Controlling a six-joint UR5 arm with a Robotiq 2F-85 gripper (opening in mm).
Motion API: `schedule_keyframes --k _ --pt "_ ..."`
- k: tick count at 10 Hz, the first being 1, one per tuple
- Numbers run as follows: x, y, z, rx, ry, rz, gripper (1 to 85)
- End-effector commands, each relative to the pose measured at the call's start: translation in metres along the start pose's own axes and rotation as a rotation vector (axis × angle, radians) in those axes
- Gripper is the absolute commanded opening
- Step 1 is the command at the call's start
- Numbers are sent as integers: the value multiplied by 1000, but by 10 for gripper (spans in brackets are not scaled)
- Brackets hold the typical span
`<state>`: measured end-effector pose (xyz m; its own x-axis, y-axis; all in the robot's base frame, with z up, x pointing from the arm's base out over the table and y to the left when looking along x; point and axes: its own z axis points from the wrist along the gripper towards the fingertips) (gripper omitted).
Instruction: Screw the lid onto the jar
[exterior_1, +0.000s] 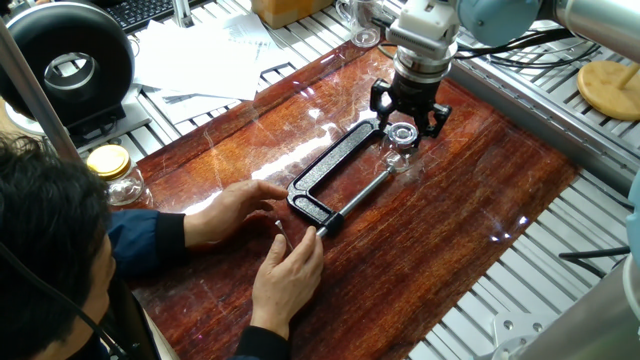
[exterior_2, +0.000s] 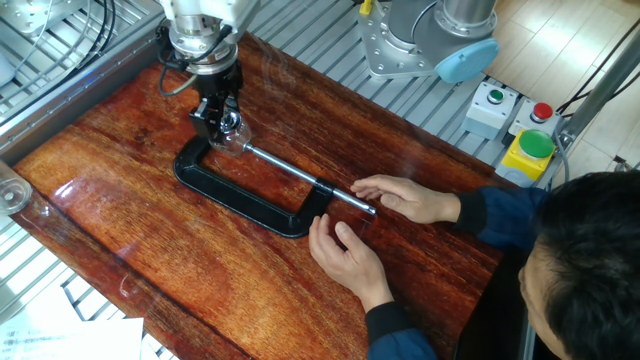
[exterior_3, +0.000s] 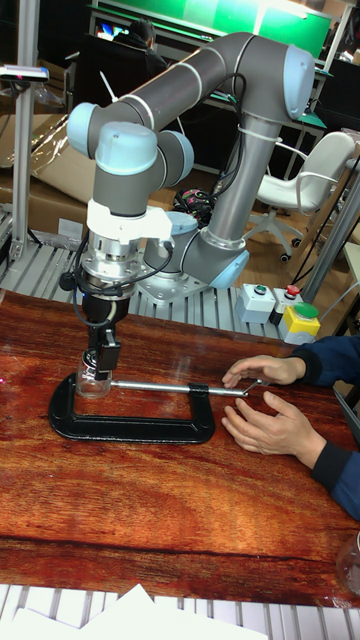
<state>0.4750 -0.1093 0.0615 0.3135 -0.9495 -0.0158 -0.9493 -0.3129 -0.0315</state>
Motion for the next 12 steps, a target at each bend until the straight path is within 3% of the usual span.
schedule_keyframes --k 1,8,12 --pt "-1 -1 -1 6 -7 18 643" --pt "-1 1 -1 -2 -7 98 513" --pt "-1 3 0 -10 -10 148 503"
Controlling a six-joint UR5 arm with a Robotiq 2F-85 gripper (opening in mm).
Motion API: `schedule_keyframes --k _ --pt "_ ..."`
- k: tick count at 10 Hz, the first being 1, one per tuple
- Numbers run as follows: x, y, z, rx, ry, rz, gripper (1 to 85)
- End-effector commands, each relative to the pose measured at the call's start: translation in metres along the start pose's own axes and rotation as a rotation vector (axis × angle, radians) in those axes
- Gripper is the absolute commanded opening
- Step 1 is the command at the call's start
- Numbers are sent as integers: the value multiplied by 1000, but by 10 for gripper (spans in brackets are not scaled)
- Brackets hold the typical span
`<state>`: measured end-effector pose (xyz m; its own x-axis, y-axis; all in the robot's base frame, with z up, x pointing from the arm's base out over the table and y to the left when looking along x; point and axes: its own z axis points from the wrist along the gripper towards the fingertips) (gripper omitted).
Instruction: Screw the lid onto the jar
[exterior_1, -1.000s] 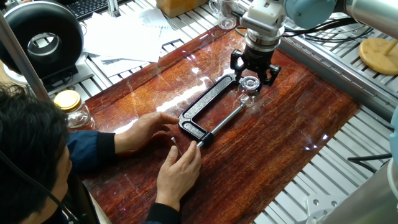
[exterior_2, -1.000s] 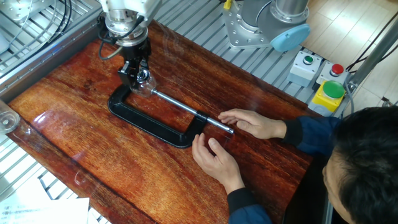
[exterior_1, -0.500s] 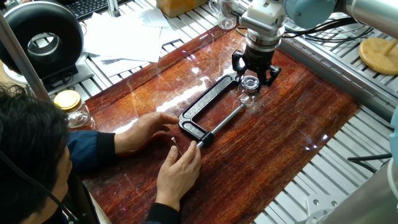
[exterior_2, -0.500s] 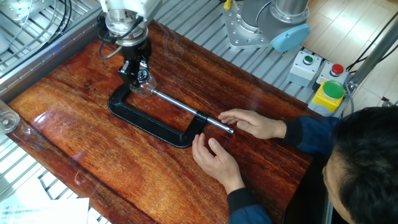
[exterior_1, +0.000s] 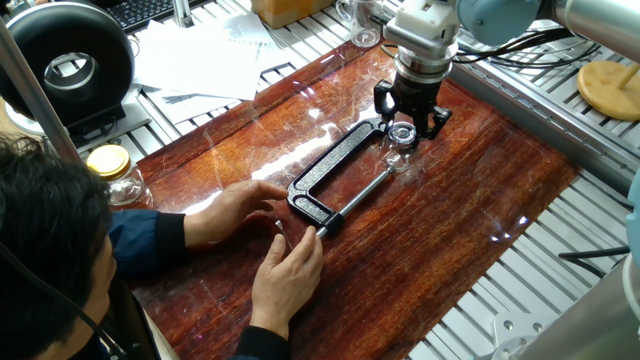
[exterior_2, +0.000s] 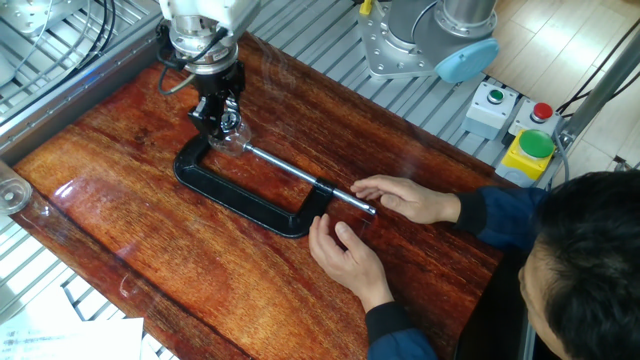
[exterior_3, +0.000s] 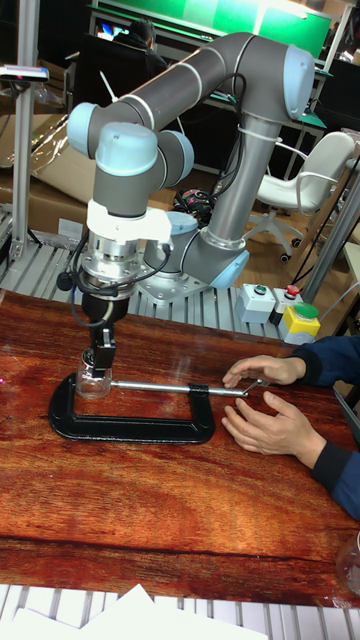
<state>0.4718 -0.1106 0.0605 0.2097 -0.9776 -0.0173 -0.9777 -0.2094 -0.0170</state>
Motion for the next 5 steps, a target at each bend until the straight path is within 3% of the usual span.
schedule_keyframes --k 1,5 --pt "-3 1 -1 -3 -17 62 503" --pt "-3 6 -1 -23 -14 163 490"
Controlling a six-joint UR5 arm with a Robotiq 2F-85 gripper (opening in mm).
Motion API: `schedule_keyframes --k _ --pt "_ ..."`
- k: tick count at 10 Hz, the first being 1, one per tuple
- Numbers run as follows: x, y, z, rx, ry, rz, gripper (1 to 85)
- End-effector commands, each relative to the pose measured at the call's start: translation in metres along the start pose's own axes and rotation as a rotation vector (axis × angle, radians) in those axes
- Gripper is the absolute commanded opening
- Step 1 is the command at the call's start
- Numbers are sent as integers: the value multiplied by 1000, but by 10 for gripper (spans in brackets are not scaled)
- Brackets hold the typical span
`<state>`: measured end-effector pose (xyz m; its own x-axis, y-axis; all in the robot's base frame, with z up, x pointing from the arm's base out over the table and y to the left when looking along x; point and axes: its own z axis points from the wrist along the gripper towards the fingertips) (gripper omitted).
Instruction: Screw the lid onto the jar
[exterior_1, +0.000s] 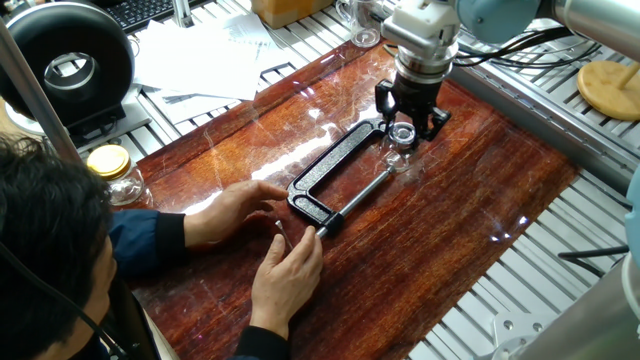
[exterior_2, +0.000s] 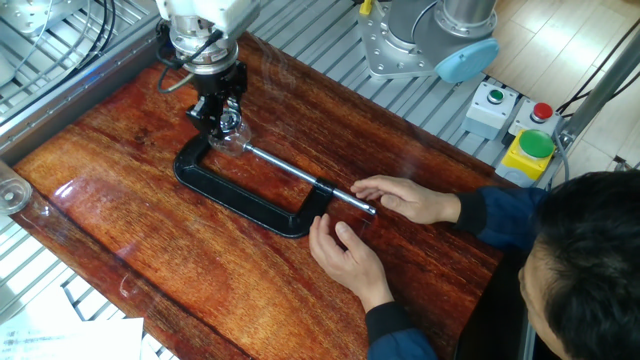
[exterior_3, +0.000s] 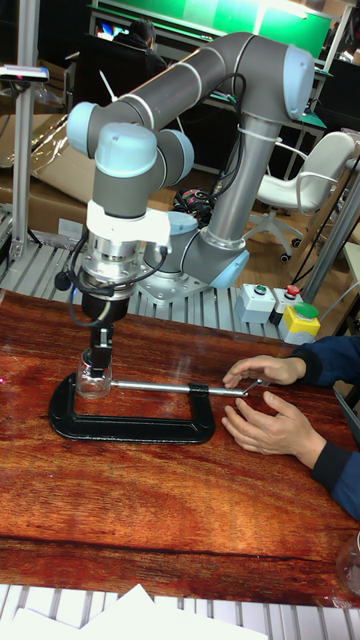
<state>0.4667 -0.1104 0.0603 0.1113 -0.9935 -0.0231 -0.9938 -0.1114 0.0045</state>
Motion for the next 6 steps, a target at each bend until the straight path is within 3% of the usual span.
schedule_keyframes --k 1,6 --pt "-2 2 -1 -9 -10 80 483" --pt "-4 7 2 -29 -15 198 430"
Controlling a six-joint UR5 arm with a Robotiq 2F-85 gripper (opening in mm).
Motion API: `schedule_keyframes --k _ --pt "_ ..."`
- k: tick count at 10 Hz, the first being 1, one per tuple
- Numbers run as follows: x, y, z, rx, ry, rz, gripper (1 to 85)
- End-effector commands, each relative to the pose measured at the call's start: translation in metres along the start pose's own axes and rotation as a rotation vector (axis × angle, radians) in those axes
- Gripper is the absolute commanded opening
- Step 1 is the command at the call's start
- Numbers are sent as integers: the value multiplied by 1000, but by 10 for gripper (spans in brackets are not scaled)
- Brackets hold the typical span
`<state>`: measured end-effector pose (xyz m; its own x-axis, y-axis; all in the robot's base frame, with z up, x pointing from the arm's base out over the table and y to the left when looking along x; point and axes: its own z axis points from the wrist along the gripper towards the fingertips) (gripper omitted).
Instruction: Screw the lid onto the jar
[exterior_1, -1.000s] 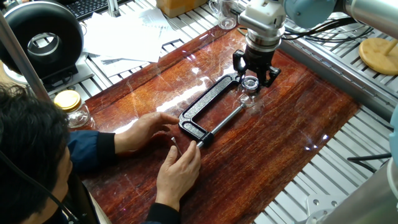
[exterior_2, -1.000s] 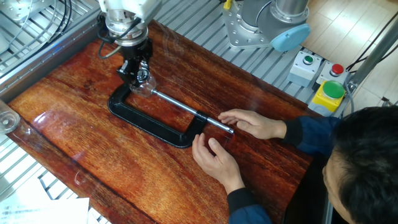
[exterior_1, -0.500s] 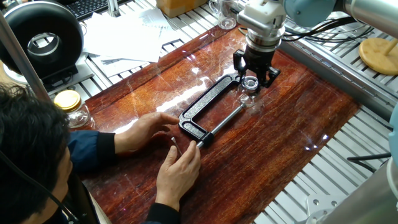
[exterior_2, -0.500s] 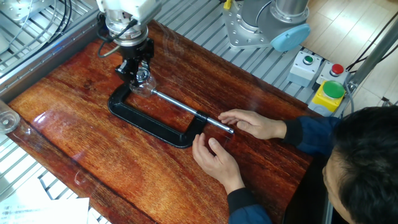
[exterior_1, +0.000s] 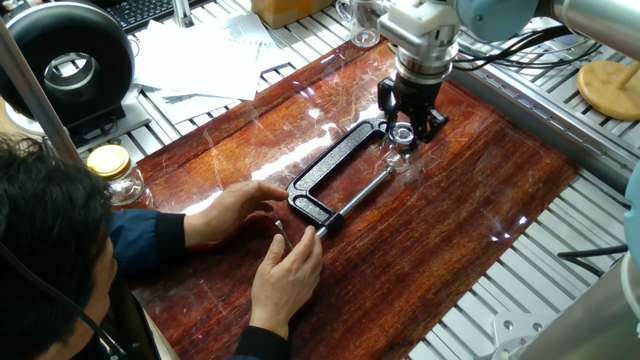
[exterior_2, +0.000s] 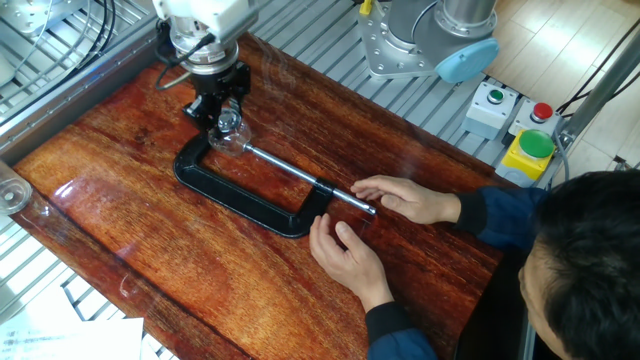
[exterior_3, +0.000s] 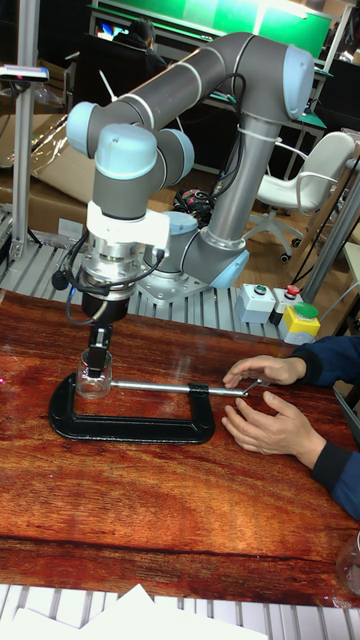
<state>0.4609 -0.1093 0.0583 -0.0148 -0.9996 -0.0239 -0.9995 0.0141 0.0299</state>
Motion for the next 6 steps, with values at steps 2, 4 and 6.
schedule_keyframes --k 2,4,6 --pt "0 5 -3 -21 -6 125 420" --pt "-1 4 -1 -20 -13 183 420" --pt "-5 5 7 -30 -32 239 420"
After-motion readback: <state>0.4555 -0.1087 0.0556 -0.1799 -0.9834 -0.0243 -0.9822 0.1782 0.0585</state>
